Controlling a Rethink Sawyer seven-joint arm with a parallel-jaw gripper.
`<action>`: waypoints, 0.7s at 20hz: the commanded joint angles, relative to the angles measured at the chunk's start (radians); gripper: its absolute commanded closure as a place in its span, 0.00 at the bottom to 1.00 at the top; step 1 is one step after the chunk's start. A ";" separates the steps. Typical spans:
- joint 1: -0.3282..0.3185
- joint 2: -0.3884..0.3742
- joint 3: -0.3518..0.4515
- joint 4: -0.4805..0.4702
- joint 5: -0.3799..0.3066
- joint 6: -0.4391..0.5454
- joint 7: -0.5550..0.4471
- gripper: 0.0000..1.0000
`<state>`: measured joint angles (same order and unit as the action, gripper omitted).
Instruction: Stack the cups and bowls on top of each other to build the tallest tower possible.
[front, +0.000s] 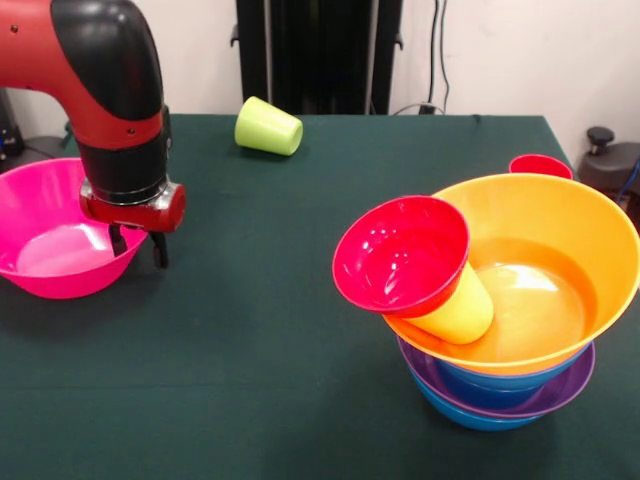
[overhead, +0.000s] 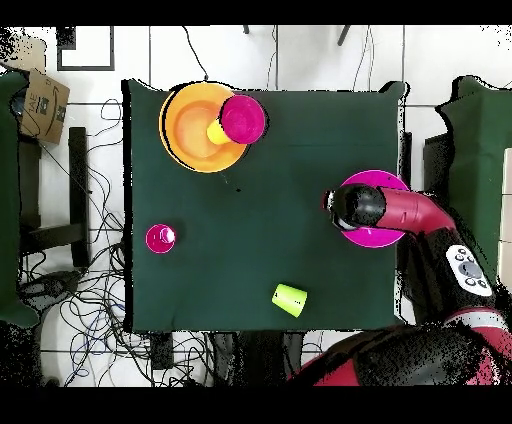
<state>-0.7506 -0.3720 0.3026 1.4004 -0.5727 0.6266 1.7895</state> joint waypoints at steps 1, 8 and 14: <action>0.039 0.101 -0.083 -0.060 -0.107 -0.105 0.049 1.00; 0.048 0.098 -0.093 -0.062 -0.078 -0.067 0.028 1.00; 0.050 0.080 -0.076 -0.077 -0.055 -0.021 -0.007 1.00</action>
<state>-0.7148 -0.3766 0.2551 1.3731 -0.5727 0.6260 1.7895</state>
